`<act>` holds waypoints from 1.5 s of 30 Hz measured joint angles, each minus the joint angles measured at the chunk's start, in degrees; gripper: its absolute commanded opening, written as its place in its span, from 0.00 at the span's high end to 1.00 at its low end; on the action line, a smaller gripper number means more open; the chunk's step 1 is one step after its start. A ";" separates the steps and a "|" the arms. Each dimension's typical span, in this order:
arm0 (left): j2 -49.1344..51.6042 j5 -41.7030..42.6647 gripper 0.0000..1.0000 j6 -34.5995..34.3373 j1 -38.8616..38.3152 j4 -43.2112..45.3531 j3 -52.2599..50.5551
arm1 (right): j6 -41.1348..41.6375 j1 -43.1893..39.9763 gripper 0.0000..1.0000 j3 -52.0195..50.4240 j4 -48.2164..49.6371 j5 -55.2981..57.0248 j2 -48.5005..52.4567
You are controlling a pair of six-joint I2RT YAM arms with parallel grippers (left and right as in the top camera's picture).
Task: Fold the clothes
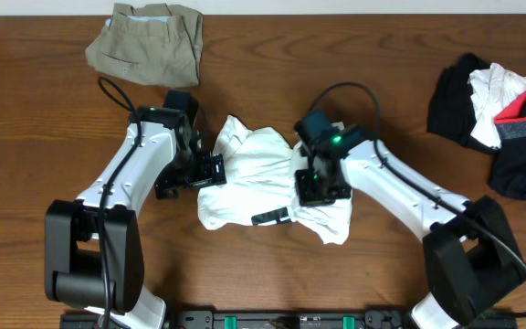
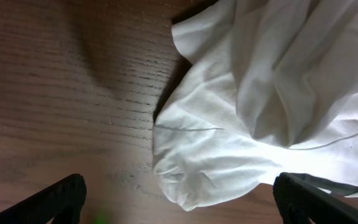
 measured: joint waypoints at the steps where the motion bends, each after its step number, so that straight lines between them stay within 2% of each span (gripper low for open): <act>1: 0.00 0.00 0.02 0.00 0.00 -0.02 0.00 | 0.00 0.92 0.96 -0.17 0.48 -0.96 0.00; 3: 0.00 0.00 0.02 -0.02 0.00 0.00 0.00 | 0.13 2.73 0.99 -0.20 1.40 -2.84 0.00; 11: 0.00 0.00 0.02 0.00 0.00 -0.02 0.00 | 0.61 5.11 0.99 0.74 -0.35 -5.62 0.00; 13: 0.00 -0.02 0.02 0.00 0.00 -0.02 0.00 | 0.57 3.82 0.99 2.89 -2.95 -5.03 -0.09; 17: 0.00 -0.02 0.02 0.00 0.00 0.00 0.00 | 0.37 -0.87 0.93 7.08 -5.07 -2.14 -2.10; 23: 0.00 0.00 0.02 0.00 0.00 0.81 0.00 | -1.57 -6.80 0.94 7.89 -5.25 -0.70 -4.98; 30: 0.00 0.00 0.02 0.00 0.00 1.05 0.00 | -1.51 -3.82 0.94 -1.20 3.32 -3.19 -3.96; 36: 0.00 -0.02 0.02 0.00 0.00 1.07 0.00 | 0.72 -0.76 0.89 -9.60 8.57 -6.38 -3.61; 40: 0.00 -0.02 0.02 0.00 0.00 1.07 0.00 | 1.66 0.02 0.99 -13.42 10.49 -7.76 -3.61; 45: 0.00 -0.02 0.02 0.00 0.00 1.05 0.00 | 1.92 0.70 0.99 -14.84 10.88 -11.15 -3.58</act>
